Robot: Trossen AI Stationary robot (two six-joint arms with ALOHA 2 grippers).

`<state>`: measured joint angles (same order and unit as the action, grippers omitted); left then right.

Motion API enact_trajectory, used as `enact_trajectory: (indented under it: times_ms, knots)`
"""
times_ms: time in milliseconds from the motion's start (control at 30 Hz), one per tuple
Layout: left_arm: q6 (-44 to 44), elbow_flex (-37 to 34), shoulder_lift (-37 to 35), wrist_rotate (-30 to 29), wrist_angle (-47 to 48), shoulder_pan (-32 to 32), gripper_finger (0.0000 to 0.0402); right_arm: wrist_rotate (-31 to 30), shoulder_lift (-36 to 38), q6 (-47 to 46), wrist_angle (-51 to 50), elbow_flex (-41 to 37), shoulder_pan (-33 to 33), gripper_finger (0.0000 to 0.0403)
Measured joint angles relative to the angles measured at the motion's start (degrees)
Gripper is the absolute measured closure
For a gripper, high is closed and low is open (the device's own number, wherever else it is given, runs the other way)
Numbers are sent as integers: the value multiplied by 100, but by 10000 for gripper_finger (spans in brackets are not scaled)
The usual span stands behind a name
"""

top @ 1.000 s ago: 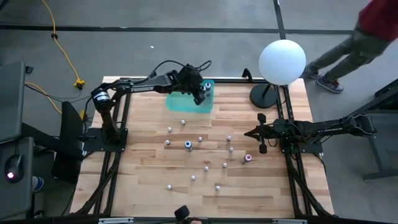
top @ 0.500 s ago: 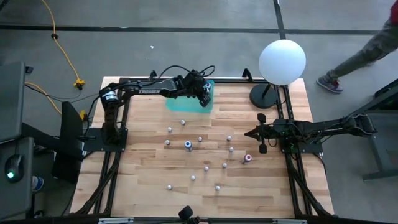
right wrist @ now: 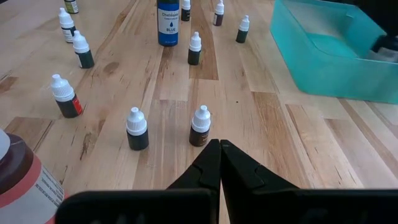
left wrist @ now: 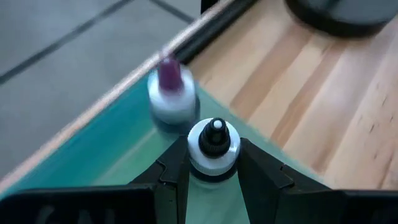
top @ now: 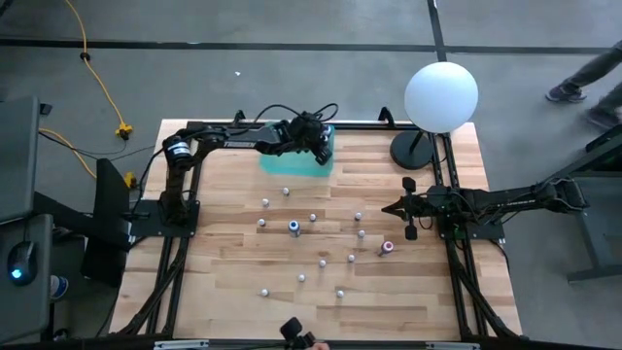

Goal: Pick & Place food coloring
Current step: Put the big black food coloring bottle into the blue transparent bin, then put the big pink food coloring bottle into the blue transparent bin

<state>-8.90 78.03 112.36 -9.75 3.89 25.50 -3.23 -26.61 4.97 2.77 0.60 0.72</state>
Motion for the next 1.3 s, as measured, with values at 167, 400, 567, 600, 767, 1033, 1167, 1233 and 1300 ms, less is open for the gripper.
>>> enact_trajectory:
  times_ms: [167,400,567,600,767,1033,1167,1233,1300]
  knots:
    - [6,-3,73,39,-150,0,304,0,-1,0,-1,-1,0,402]
    - [4,-5,72,41,-200,0,304,0,0,0,1,-1,-1,402]
    - [6,-5,72,43,-193,-1,304,-1,0,0,1,-2,-1,402]
    - [6,-5,72,43,-193,-2,304,-1,0,0,3,-2,1,402]
    - [330,-5,72,108,-199,-2,304,-1,-2,0,1,-1,-1,402]
    - [585,-5,72,168,-192,-7,242,0,-1,0,1,-1,0,402]
    - [664,-6,72,167,-192,-7,200,-1,-2,0,1,0,-1,402]
    - [763,-7,72,167,-191,-7,183,-1,-2,0,1,0,0,402]
    - [879,-7,72,167,-184,-10,171,1,-2,0,1,0,-1,402]
